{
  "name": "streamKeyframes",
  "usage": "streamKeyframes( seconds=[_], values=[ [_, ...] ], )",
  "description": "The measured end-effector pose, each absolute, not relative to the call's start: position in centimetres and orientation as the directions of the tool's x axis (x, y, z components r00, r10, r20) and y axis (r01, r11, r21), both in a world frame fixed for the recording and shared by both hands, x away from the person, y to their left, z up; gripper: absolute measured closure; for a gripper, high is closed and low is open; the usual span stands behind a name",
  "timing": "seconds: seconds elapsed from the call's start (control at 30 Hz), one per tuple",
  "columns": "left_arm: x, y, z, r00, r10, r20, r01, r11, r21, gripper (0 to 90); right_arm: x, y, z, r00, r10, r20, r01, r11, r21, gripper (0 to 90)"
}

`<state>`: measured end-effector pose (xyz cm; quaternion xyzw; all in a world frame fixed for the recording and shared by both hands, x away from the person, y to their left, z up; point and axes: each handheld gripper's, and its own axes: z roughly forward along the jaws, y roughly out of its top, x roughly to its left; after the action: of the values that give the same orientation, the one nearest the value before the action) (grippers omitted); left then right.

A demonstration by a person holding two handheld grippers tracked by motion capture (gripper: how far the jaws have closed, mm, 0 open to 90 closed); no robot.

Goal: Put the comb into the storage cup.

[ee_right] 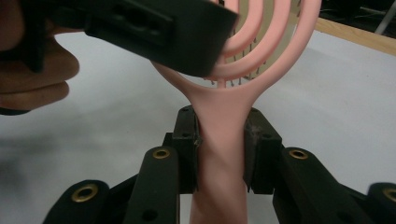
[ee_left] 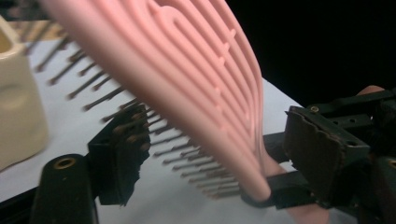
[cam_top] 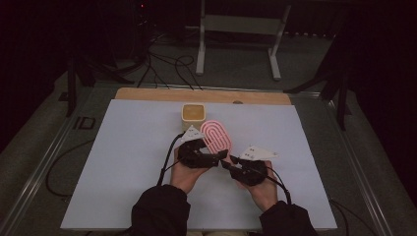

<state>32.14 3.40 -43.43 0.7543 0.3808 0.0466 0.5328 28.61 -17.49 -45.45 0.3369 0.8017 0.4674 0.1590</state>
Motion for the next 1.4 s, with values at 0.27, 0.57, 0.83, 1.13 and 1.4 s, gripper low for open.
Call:
streamKeyframes(
  seconds=[0.27,0.57,0.83,1.13,1.4],
  values=[
    [32.44,3.22,-43.39,0.709,0.604,-0.364,0.533,-0.121,0.837,34.6,28.59,-17.45,-45.46,-0.729,0.682,0.058,0.384,0.337,0.86,70.2],
    [32.52,3.35,-43.48,0.701,0.585,-0.409,0.547,-0.073,0.834,45.0,28.49,-17.24,-45.56,-0.735,0.676,0.051,0.377,0.346,0.859,70.2],
    [32.3,3.66,-43.31,0.722,0.553,-0.416,0.533,-0.061,0.844,59.9,28.48,-17.07,-45.67,-0.742,0.669,0.031,0.366,0.367,0.855,70.0],
    [31.88,3.65,-43.1,0.737,0.533,-0.415,0.525,-0.064,0.849,63.6,28.44,-16.87,-45.72,-0.749,0.662,0.015,0.359,0.387,0.85,69.3],
    [31.98,3.93,-42.95,0.728,0.552,-0.407,0.518,-0.054,0.853,64.1,28.56,-17.06,-45.64,-0.748,0.664,0.0,0.35,0.394,0.85,57.4]
  ],
)
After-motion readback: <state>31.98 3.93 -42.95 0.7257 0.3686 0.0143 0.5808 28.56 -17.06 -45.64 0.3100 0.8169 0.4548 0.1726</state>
